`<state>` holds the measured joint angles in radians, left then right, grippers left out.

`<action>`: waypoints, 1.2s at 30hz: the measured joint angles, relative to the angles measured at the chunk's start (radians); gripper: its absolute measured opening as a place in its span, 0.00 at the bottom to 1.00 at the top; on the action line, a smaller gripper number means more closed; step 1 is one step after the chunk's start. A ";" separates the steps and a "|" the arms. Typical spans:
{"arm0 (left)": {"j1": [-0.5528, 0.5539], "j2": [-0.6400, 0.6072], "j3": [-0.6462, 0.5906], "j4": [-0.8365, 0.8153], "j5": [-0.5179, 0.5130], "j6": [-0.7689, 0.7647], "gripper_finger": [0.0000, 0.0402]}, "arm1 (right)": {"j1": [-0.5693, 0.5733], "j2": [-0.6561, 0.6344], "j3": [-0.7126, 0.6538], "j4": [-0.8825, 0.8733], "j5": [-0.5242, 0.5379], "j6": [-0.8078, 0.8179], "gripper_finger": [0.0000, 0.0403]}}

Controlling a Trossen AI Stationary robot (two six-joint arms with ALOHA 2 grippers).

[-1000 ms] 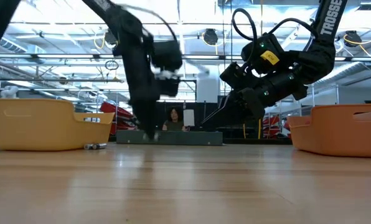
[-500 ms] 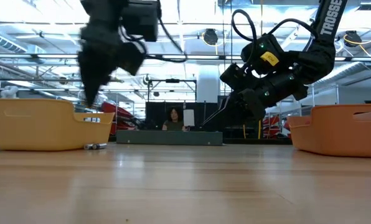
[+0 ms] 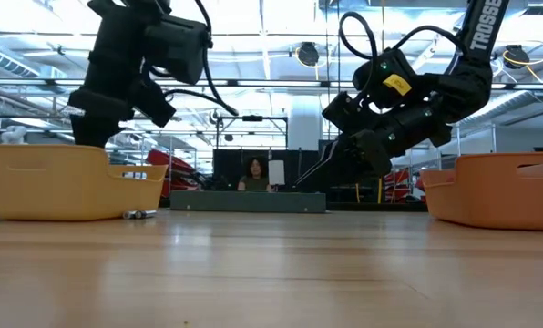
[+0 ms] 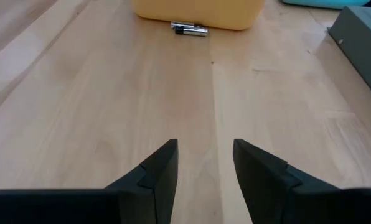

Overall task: Sort batteries
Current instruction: Put the white battery into the yellow bin

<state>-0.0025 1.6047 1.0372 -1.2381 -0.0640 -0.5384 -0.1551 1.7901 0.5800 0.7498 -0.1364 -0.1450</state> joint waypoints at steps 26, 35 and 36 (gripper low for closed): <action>0.053 0.062 0.087 0.408 -0.010 0.360 0.40 | 0.000 0.000 0.000 0.000 0.000 -0.002 0.36; 0.114 0.157 0.087 0.400 0.074 0.395 0.60 | 0.000 0.000 0.000 0.000 0.000 -0.005 0.36; 0.118 0.171 0.087 0.386 0.090 0.395 0.60 | 0.000 0.000 0.000 0.000 0.000 -0.005 0.36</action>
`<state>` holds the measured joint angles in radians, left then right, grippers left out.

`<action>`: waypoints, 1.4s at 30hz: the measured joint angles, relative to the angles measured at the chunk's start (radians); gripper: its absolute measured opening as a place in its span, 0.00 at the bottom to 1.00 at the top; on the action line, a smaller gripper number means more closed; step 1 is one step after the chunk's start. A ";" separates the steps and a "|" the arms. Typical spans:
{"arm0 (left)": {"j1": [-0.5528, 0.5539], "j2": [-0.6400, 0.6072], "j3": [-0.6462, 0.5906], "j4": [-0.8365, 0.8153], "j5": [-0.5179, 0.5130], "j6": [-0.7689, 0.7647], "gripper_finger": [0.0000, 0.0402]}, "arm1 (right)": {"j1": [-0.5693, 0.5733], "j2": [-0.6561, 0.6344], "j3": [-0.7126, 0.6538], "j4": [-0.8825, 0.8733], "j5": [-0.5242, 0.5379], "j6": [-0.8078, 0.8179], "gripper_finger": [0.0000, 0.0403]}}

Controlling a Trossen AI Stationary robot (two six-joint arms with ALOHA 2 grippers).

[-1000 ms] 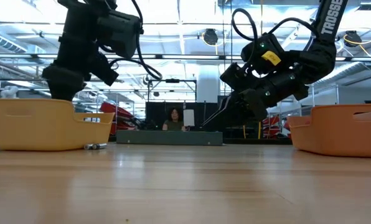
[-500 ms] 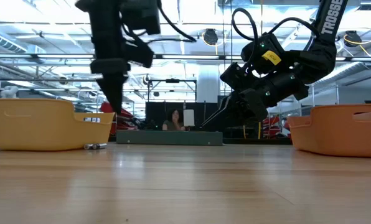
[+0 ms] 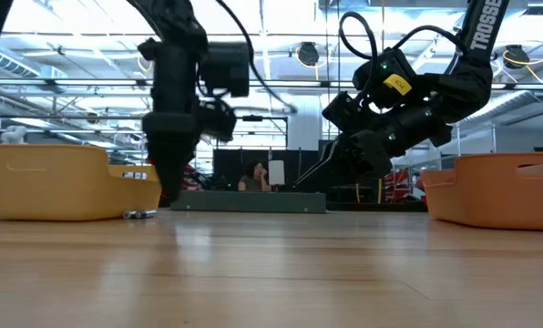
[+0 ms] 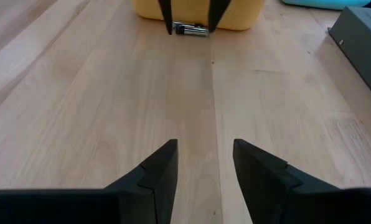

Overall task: Sort batteries
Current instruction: Put the white battery into the yellow bin

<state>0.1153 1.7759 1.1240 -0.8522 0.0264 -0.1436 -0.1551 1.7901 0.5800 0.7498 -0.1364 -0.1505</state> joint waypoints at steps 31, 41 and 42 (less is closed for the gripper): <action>-0.098 0.064 -0.023 -0.108 -0.099 0.368 0.53 | 0.000 0.000 0.000 0.005 -0.027 -0.002 0.36; -0.087 0.064 -0.033 -0.042 -0.138 0.431 0.53 | 0.000 0.000 0.000 0.008 -0.027 0.006 0.36; -0.085 0.064 -0.033 -0.042 -0.140 0.431 0.53 | 0.000 0.000 0.000 0.008 -0.027 0.007 0.36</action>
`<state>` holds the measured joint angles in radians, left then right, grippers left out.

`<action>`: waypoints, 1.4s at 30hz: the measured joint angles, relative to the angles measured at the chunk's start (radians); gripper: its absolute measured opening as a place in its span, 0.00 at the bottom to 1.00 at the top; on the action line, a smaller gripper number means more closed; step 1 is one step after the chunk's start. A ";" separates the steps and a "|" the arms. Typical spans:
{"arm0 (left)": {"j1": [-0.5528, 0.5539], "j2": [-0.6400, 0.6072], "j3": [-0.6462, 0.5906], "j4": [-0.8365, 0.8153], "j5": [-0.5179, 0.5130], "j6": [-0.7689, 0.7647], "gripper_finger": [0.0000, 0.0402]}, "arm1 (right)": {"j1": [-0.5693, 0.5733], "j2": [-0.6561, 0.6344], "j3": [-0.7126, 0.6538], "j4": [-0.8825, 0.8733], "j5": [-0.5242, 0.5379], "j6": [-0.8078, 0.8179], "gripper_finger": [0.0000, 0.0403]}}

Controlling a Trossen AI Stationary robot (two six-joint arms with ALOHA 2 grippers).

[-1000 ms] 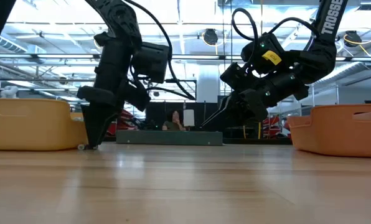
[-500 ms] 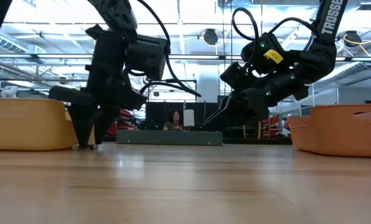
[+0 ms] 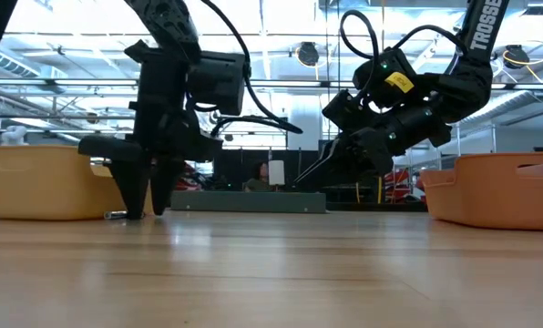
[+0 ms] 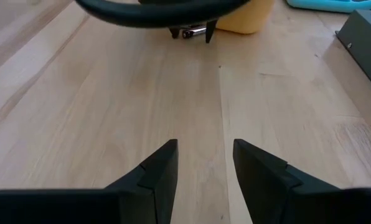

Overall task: Sort batteries
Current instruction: Put the white battery into the yellow bin

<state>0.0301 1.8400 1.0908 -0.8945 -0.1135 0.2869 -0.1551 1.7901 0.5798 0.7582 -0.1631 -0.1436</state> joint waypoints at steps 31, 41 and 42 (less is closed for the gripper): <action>-0.006 0.003 -0.002 -0.023 -0.059 0.218 0.26 | 0.000 0.000 0.000 0.000 -0.026 -0.007 0.36; -0.006 0.002 -0.001 0.012 -0.032 0.306 0.08 | 0.000 0.000 0.000 0.000 -0.026 -0.007 0.36; -0.006 0.001 -0.001 0.016 -0.032 0.305 0.05 | 0.000 0.000 0.000 0.000 -0.026 -0.007 0.36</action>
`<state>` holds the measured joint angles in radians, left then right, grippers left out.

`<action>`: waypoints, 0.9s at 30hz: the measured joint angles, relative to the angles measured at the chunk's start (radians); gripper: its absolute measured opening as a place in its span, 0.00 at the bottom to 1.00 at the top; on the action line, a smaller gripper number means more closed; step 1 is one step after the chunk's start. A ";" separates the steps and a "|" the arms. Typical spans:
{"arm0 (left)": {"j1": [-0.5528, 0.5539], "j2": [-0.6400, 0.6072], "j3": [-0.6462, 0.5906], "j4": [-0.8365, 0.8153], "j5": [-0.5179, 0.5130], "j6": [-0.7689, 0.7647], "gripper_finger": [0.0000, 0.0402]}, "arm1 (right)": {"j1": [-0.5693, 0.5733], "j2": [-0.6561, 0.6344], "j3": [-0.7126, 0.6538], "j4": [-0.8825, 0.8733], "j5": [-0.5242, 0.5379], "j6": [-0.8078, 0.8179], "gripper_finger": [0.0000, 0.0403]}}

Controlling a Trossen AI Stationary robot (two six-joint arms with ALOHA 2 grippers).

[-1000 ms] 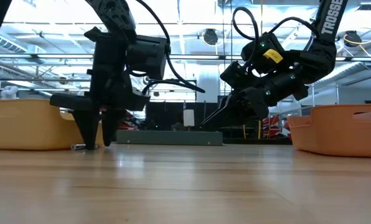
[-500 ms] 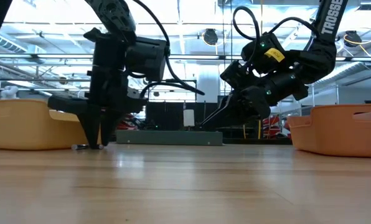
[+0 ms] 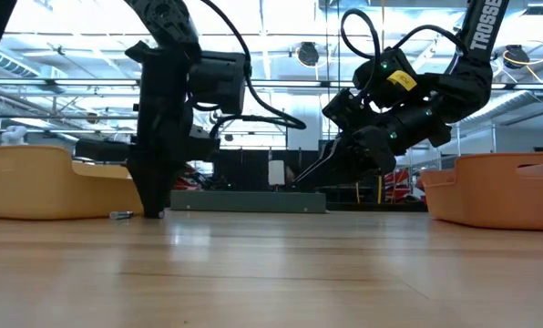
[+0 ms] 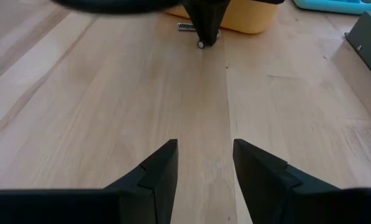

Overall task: Sort batteries
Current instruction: Put the white battery into the yellow bin

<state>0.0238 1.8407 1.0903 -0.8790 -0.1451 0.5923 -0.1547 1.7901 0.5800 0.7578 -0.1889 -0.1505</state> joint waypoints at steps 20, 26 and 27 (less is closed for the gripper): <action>0.001 -0.055 0.191 -0.120 -0.078 -0.398 0.01 | -0.003 0.000 0.002 0.024 0.118 0.046 0.36; 0.062 -0.056 0.192 -0.023 -0.137 -0.558 0.10 | -0.117 0.001 0.191 -0.308 0.229 0.161 0.31; 0.066 -0.056 0.191 -0.010 -0.137 -0.578 0.10 | -0.124 0.019 0.229 -0.358 0.242 0.139 0.29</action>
<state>0.0895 1.7851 1.2816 -0.8889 -0.2817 0.0141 -0.2790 1.8090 0.8093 0.3995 0.0533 -0.0119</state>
